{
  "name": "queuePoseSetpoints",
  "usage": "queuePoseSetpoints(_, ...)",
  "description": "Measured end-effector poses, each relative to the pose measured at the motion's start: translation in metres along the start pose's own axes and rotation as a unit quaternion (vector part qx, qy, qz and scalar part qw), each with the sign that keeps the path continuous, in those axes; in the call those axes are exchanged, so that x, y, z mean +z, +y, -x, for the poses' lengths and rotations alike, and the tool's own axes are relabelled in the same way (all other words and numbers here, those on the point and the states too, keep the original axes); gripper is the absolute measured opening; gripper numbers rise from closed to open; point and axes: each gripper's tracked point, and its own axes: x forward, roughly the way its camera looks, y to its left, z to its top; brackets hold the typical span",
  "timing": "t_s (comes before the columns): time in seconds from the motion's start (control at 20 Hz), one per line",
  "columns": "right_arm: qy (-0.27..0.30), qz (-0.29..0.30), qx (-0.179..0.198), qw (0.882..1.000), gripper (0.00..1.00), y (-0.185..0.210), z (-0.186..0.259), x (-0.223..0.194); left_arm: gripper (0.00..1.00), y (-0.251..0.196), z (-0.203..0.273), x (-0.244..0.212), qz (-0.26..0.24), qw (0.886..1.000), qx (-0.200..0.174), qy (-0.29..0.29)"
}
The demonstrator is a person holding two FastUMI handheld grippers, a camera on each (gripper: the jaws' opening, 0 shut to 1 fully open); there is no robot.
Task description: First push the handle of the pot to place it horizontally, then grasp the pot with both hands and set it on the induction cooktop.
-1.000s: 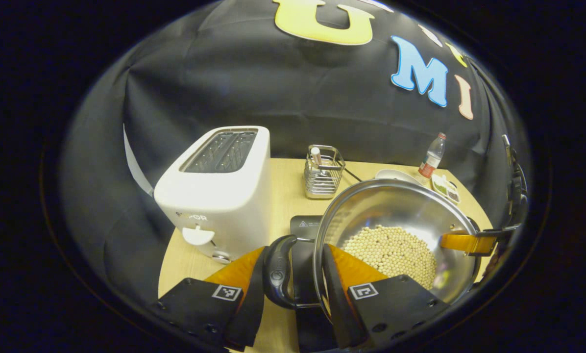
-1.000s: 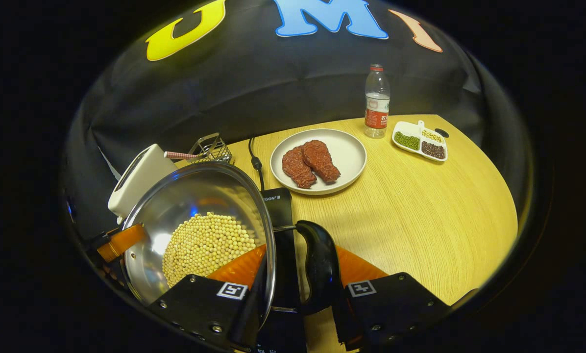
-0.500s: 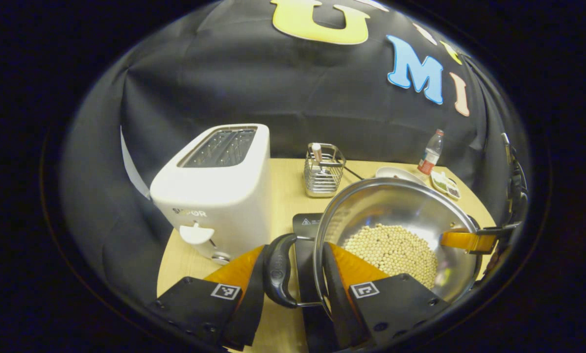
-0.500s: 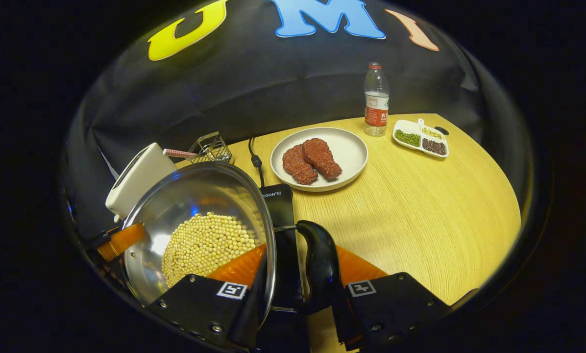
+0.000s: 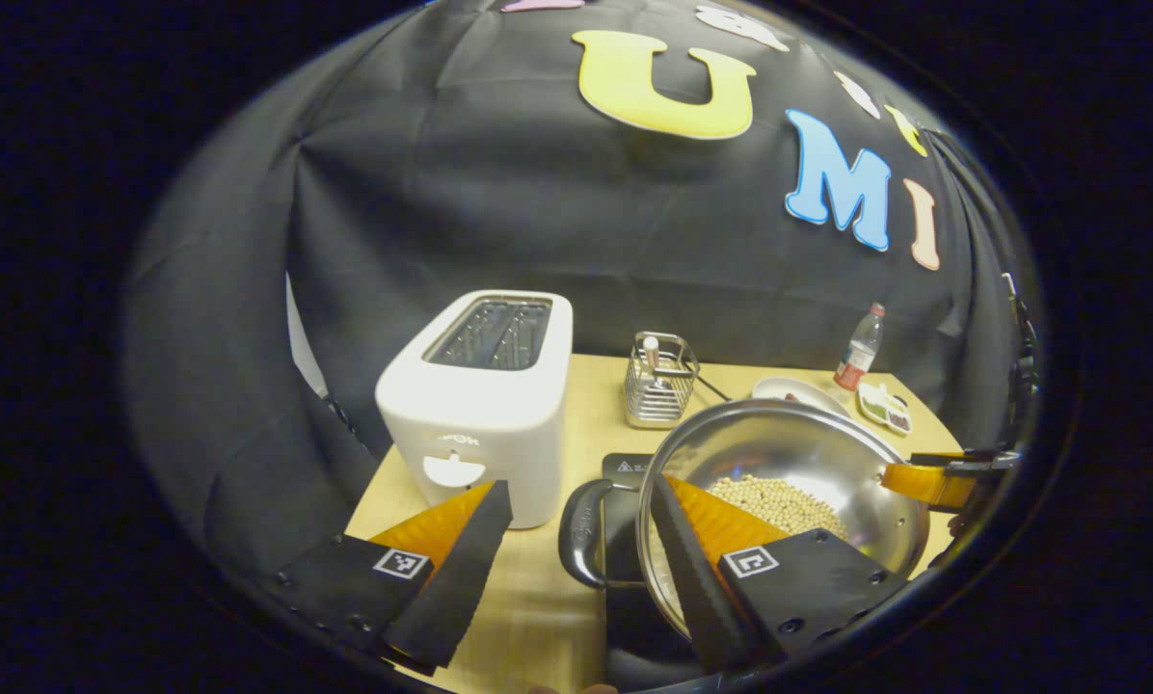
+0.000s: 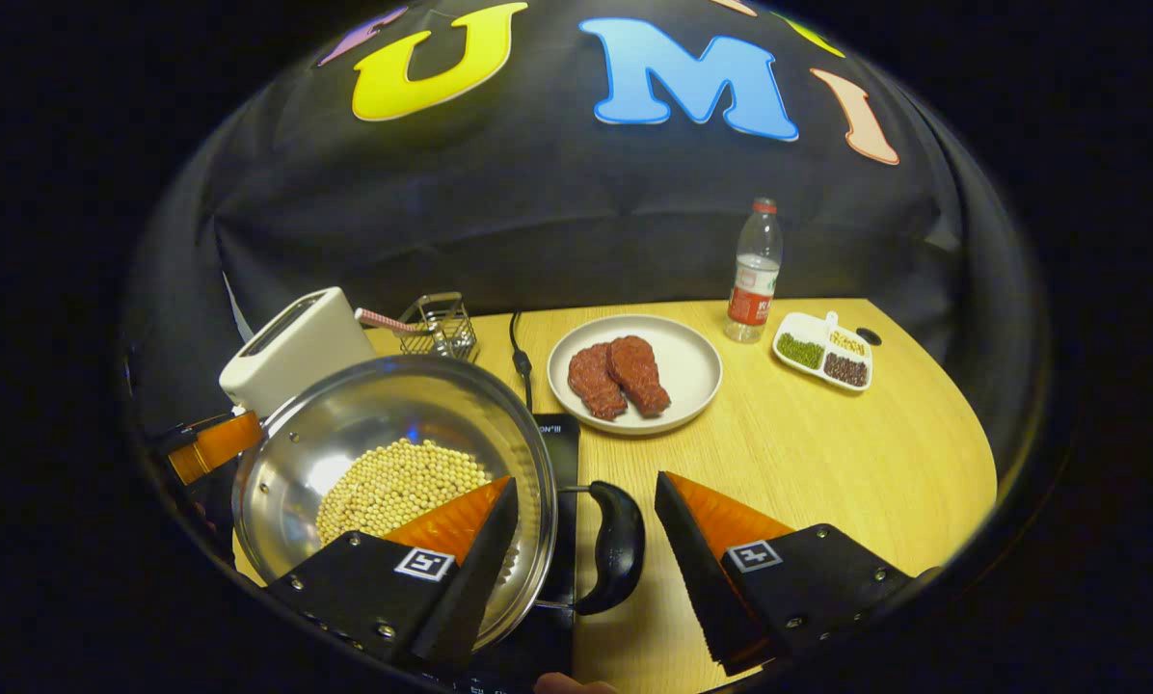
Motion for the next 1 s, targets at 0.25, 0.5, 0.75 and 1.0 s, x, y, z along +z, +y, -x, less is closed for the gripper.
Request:
queuePoseSetpoints(0.25, -0.080, 0.009, 0.004, 0.997, 0.87, -0.024, 0.058, 0.061, 0.95, -0.025, 0.070, 0.057, 0.017, 0.997, 0.018, -0.076)
queuePoseSetpoints(0.5, -0.161, 0.000, -0.006, 0.987, 0.87, -0.068, 0.137, 0.124, 0.95, -0.094, 0.150, 0.120, 0.020, 0.987, 0.021, -0.161)
queuePoseSetpoints(0.75, -0.220, -0.008, -0.010, 0.975, 0.87, -0.121, 0.212, 0.172, 0.95, -0.197, 0.202, 0.159, 0.011, 0.978, -0.013, -0.210)
queuePoseSetpoints(1.0, -0.265, 0.005, -0.010, 0.964, 0.87, -0.174, 0.273, 0.203, 0.95, -0.294, 0.248, 0.195, -0.007, 0.965, -0.032, -0.261)
